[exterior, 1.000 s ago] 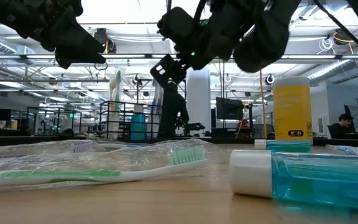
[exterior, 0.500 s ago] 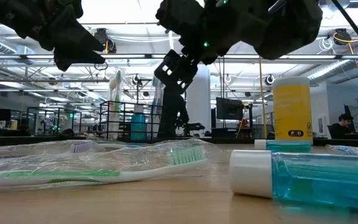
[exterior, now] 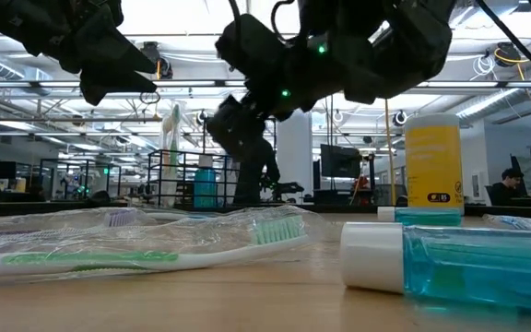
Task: Pick & Place toothbrushing station
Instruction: Put the violet toothbrush into the black wire organizer
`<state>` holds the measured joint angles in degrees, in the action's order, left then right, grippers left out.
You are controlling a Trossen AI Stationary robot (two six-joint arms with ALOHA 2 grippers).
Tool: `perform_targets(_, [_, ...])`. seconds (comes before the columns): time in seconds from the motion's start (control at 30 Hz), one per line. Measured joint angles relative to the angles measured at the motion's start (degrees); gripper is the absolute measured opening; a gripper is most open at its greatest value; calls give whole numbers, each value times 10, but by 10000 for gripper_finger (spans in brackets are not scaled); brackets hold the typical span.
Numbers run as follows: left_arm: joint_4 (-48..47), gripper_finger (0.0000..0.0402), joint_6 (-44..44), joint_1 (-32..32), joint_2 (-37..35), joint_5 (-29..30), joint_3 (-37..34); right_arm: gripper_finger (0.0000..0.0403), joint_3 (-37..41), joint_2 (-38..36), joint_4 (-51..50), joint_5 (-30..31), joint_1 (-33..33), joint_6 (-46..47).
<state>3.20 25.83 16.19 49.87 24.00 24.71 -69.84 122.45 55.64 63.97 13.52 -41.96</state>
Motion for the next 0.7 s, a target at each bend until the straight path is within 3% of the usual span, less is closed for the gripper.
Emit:
perform_targets(0.1, [0, 189, 0, 0, 0, 0, 0, 224, 0, -6, -56, -120, 2, 90])
perform_targets(0.23, [-1, 189, -1, 0, 0, 0, 0, 224, 0, -49, -218, -249, 6, 195])
perform_targets(0.5, [-1, 189, -13, 0, 0, 1, 0, 224, 6, -184, -549, -283, -12, 371])
perform_targets(0.6, [-1, 189, -11, 0, 0, 1, 0, 224, 45, -234, -573, -314, -34, 416])
perform_targets(0.7, [0, 189, -11, 1, 0, 1, 0, 224, 114, -280, -539, -429, -64, 456])
